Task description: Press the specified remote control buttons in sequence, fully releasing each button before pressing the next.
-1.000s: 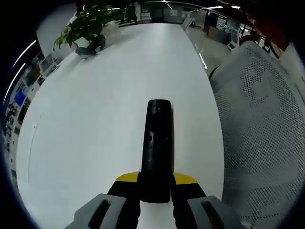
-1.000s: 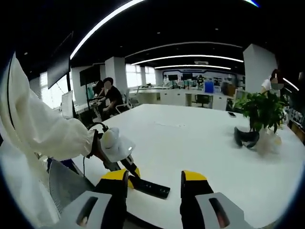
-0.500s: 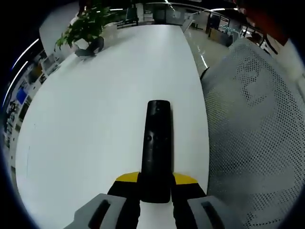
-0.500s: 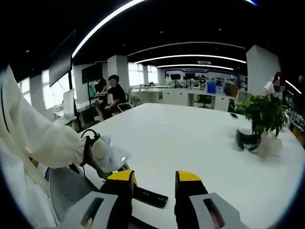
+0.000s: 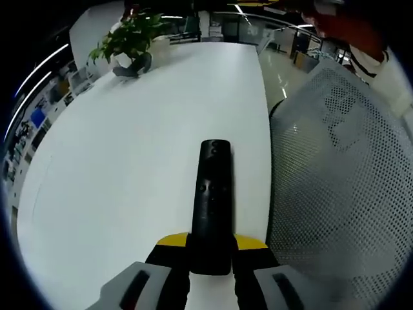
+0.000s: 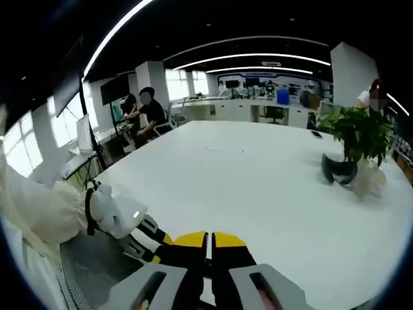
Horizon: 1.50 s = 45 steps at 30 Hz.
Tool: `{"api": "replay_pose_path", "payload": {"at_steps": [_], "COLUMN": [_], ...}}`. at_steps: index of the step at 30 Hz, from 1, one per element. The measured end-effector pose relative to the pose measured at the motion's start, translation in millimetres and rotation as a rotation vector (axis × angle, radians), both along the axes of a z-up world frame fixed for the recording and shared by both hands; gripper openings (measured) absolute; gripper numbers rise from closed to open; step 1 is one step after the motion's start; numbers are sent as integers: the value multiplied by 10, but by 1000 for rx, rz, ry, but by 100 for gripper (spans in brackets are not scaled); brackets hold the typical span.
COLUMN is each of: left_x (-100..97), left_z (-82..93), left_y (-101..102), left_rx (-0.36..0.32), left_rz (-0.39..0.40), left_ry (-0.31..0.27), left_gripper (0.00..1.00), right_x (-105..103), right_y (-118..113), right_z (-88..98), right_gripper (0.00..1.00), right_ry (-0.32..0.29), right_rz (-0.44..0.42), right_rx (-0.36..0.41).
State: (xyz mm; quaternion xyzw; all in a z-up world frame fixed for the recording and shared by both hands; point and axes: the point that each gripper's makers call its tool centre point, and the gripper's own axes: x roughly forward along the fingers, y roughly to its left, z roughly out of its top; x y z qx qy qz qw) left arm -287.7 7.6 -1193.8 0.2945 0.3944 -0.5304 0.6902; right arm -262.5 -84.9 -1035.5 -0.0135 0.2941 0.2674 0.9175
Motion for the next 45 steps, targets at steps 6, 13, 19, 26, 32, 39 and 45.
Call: {"api": "replay_pose_path", "payload": {"at_steps": [6,13,19,26,32,39,45], "left_x": [-4,-2,-2,-2,-10,-14,-16], "left_z": [-3,2,1,-3,-3,1,4], "left_y": [-2,-9,-6,-11,-10,-8,-3], "left_rx": [-20,-22,-32,-72,-74,-82,-85], "left_rz": [4,-1,-6,3,-12,-20,-18], "left_ry": [-9,-15,-18,-22,-21,-24,-24], "left_gripper": [24,24,24,24,24,24,24], "right_x": [27,83,47,-14,4,5,-21], "right_y": [42,138,191,165,130,71,64], "right_z": [-273,-671,-998,-1271,-1361,-1448,-1492], "right_gripper": [0,0,0,0,0,0,0], "right_ry": [113,262,382,489,539,580,599], "right_rz": [16,50,65,83,64,60,81], "right_rx": [-9,-54,-100,-179,-188,-218,-238]}}
